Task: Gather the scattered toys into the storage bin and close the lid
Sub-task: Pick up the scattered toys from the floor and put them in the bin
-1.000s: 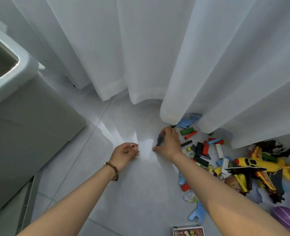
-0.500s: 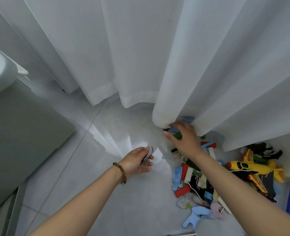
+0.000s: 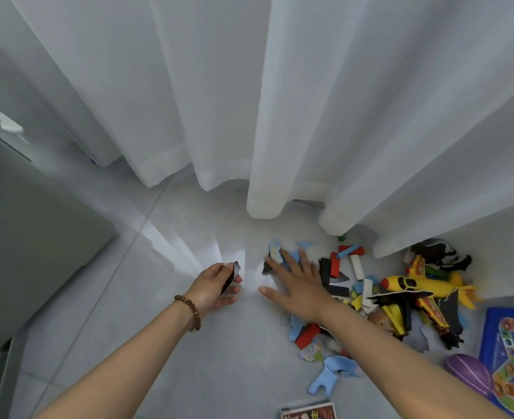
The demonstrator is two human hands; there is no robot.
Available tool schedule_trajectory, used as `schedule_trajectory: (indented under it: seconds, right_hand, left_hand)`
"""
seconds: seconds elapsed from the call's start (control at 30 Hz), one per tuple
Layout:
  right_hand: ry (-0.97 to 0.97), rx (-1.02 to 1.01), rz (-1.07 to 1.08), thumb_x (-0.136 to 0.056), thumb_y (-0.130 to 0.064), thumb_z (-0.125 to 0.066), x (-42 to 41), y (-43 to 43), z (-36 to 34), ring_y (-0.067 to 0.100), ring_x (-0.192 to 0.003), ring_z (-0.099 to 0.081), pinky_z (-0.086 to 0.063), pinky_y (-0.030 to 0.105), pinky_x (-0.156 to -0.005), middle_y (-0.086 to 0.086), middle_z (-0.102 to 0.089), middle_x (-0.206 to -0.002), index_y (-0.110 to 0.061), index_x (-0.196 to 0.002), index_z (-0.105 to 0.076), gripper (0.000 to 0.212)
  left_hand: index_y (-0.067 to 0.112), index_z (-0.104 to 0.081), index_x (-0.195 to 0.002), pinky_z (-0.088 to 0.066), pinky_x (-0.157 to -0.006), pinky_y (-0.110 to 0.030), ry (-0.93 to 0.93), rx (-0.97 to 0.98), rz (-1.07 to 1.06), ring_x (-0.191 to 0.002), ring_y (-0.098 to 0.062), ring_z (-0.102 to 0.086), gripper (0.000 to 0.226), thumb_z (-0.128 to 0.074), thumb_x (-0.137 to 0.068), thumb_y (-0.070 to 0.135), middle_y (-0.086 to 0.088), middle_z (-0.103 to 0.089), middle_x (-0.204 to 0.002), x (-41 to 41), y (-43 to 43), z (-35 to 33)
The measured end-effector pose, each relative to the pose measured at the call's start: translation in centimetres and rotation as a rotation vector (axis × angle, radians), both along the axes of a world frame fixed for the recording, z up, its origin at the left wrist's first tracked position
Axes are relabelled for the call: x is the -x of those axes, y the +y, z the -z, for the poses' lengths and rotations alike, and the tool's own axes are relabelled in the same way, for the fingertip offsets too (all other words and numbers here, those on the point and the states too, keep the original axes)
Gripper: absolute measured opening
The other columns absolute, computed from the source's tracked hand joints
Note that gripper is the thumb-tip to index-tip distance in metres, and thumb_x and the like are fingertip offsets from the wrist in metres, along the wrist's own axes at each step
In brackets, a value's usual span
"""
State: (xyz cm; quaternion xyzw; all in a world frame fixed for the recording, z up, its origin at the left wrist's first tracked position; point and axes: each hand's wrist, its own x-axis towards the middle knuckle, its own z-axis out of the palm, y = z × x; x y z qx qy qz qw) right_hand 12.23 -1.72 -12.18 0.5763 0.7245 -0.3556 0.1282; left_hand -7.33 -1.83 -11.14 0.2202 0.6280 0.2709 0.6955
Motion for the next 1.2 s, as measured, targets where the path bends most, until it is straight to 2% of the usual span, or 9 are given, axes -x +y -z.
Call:
schedule_trajectory:
  seconds: [0.13,0.3,0.4,0.47,0.57,0.8,0.97,1.07,1.2]
  right_hand:
    - [0.097,0.044,-0.032,-0.065,-0.083,-0.014,0.5,-3.7,-1.5,0.02,-0.139,0.032,0.015,0.041,-0.114,-0.013,0.017,-0.156,-0.049,-0.144,-0.009,0.086]
    - [0.276,-0.184,0.054,-0.094,-0.05,-0.041,2.1,1.2,-3.1,0.014,-0.146,-0.003,-0.004,0.03,-0.116,-0.008,-0.013,-0.157,-0.036,-0.144,-0.028,0.053]
    - [0.418,-0.179,0.128,-0.098,-0.039,-0.039,3.7,7.4,-4.0,0.014,-0.14,-0.027,-0.018,0.024,-0.112,-0.002,-0.033,-0.151,-0.023,-0.143,-0.035,0.048]
    - [0.438,-0.193,0.203,-0.1,-0.035,-0.036,4.2,11.0,-4.4,0.015,-0.139,-0.031,-0.02,0.026,-0.114,0.001,-0.035,-0.15,-0.019,-0.142,-0.037,0.045]
    - [0.415,-0.14,0.286,-0.101,-0.026,-0.032,4.1,14.2,-3.5,0.02,-0.139,-0.03,-0.022,0.033,-0.116,0.006,-0.033,-0.151,-0.013,-0.142,-0.037,0.043]
    - [0.089,-0.198,0.044,-0.097,-0.037,-0.043,3.6,12.9,-0.3,0.019,-0.145,-0.006,-0.014,0.03,-0.118,-0.003,-0.005,-0.158,-0.016,-0.147,-0.026,0.057]
    - [0.07,-0.338,0.112,-0.086,-0.029,-0.06,4.1,13.5,-1.2,0.029,-0.131,-0.027,-0.033,0.033,-0.107,0.011,-0.028,-0.138,-0.017,-0.142,-0.033,0.064]
    - [0.029,-0.237,0.096,-0.081,-0.023,-0.066,3.9,13.9,-1.3,0.029,-0.131,-0.028,-0.037,0.033,-0.104,0.01,-0.022,-0.142,-0.019,-0.139,-0.038,0.064]
    - [0.042,-0.197,0.098,-0.085,-0.014,-0.062,2.6,11.4,0.1,0.028,-0.116,-0.046,-0.039,0.026,-0.084,0.011,-0.041,-0.127,-0.015,-0.117,-0.057,0.033]
  left_hand:
    - [0.011,-0.054,-0.097,-0.05,-0.051,-0.019,0.029,0.006,-0.026,-0.061,-0.012,-0.053,0.018,-0.049,-0.096,0.028,-0.001,-0.058,-0.083,1.0,-0.8,0.2]
    - [0.011,-0.055,-0.092,-0.05,-0.048,-0.02,0.058,0.018,-0.091,-0.061,-0.013,-0.053,0.019,-0.047,-0.097,0.026,-0.003,-0.059,-0.082,2.4,-0.7,0.4]
    - [0.01,-0.055,-0.089,-0.049,-0.046,-0.019,0.057,0.014,-0.105,-0.06,-0.014,-0.051,0.019,-0.047,-0.097,0.025,-0.003,-0.057,-0.08,3.0,-0.2,0.4]
    - [0.01,-0.054,-0.089,-0.048,-0.046,-0.019,0.054,0.01,-0.113,-0.06,-0.014,-0.051,0.018,-0.047,-0.097,0.025,-0.003,-0.056,-0.079,3.3,0.0,0.4]
    - [0.01,-0.054,-0.092,-0.048,-0.047,-0.019,0.053,0.014,-0.122,-0.06,-0.014,-0.051,0.018,-0.046,-0.097,0.025,-0.003,-0.057,-0.079,3.7,0.1,0.4]
    - [0.01,-0.054,-0.091,-0.049,-0.048,-0.019,0.083,0.019,-0.12,-0.061,-0.014,-0.052,0.017,-0.047,-0.097,0.025,-0.002,-0.057,-0.078,4.3,0.7,0.3]
    - [0.009,-0.053,-0.09,-0.048,-0.047,-0.019,0.083,0.034,-0.12,-0.061,-0.013,-0.051,0.018,-0.046,-0.098,0.024,-0.002,-0.056,-0.078,3.5,0.4,0.1]
    - [0.008,-0.052,-0.094,-0.047,-0.046,-0.019,0.085,0.032,-0.121,-0.06,-0.013,-0.05,0.018,-0.045,-0.098,0.024,-0.002,-0.056,-0.078,3.4,0.4,0.0]
    - [0.009,-0.052,-0.091,-0.044,-0.045,-0.019,0.126,-0.011,-0.086,-0.059,-0.013,-0.048,0.018,-0.046,-0.097,0.025,-0.001,-0.057,-0.078,3.5,0.5,-0.3]
